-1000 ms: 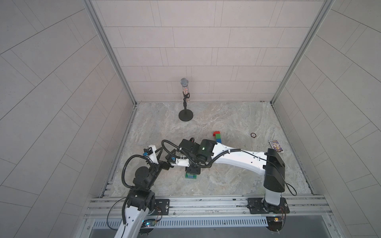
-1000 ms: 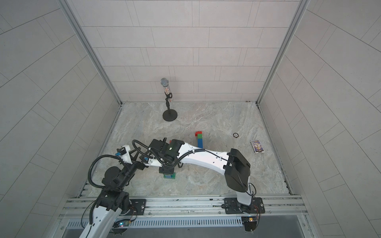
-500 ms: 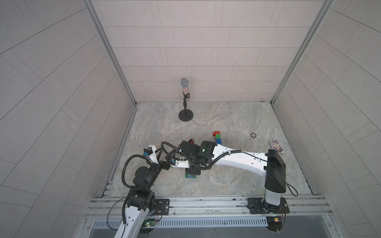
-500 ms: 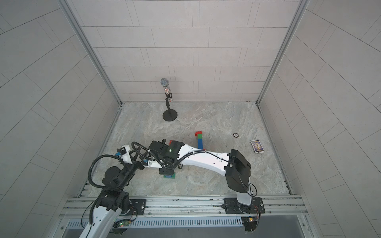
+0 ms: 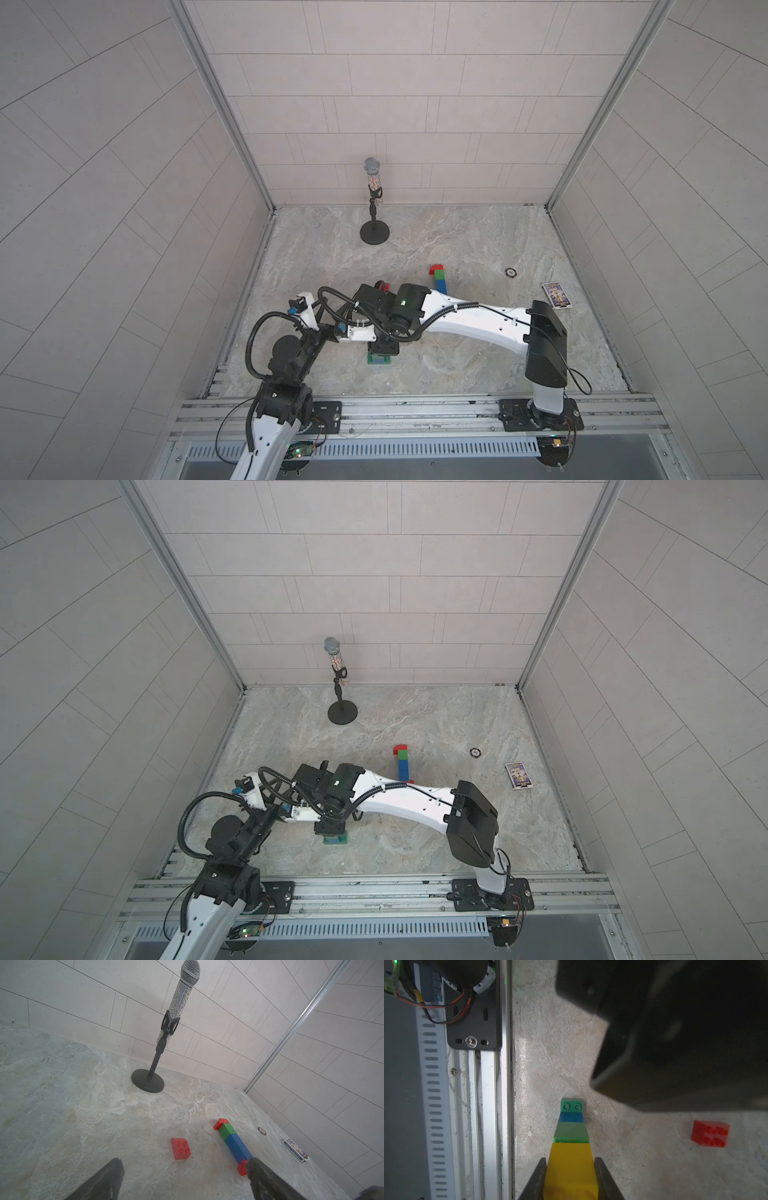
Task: Assemble the number 1 with lego
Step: Assemble the lego brick with the lego brick.
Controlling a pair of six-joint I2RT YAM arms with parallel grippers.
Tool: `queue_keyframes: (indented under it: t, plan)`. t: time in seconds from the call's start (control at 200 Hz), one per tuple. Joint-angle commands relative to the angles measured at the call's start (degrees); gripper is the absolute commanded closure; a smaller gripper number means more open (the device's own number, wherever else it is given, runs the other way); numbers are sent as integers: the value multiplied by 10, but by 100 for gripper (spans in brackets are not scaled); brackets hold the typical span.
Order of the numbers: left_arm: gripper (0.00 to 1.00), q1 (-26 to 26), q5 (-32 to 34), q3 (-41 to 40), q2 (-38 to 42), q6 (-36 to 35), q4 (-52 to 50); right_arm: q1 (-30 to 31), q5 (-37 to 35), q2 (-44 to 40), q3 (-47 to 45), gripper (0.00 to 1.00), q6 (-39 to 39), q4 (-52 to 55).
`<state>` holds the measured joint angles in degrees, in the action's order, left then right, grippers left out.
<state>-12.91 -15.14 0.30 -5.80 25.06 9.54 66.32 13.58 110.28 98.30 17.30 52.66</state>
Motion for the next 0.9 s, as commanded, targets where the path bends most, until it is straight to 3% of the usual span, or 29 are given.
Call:
queue_keyframes:
  t: [0.0, 0.48, 0.896]
  plan:
    - [0, 0, -8, -11, 2, -2, 17, 4, -2, 40, -7, 100, -8, 52]
    - [0, 0, -8, -11, 4, -2, 14, 2, -8, 36, -69, 100, -11, 24]
    - [0, 0, -5, -11, 1, -1, 15, 3, -11, 56, -36, 100, 2, 57]
